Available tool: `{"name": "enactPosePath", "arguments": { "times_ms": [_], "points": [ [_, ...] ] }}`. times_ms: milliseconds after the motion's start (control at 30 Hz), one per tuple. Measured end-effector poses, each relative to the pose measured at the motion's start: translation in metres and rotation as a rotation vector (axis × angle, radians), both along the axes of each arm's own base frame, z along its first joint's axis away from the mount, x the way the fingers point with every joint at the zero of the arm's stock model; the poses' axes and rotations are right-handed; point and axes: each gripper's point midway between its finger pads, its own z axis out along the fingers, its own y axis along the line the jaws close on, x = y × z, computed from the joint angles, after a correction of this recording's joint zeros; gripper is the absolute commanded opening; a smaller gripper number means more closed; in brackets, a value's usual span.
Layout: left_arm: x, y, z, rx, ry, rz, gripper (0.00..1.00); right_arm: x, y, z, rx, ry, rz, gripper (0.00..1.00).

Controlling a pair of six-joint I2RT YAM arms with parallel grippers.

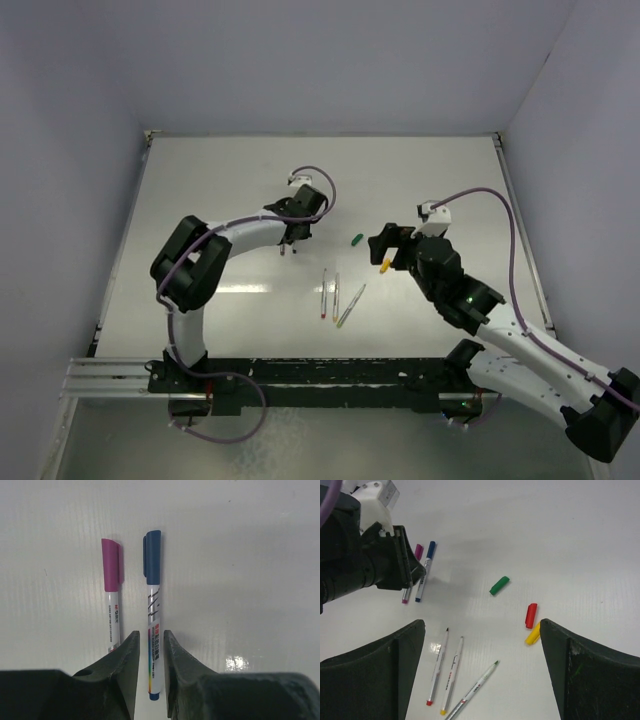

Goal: Insert the pens into the pen caps

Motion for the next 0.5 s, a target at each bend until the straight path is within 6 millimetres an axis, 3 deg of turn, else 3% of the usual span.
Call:
{"name": "enactPosePath", "arguments": {
  "times_ms": [367, 500],
  "points": [
    [0.001, -0.016, 0.098, -0.189, -0.17, -0.055, 0.29, 0.0, -0.001, -0.007, 0.007, 0.006, -0.012, 1.0],
    [-0.016, -0.017, 0.102, -0.216, -0.166, -0.088, 0.3, 0.006, -0.007, -0.012, 0.008, 0.017, -0.073, 1.0]
  ]
}}
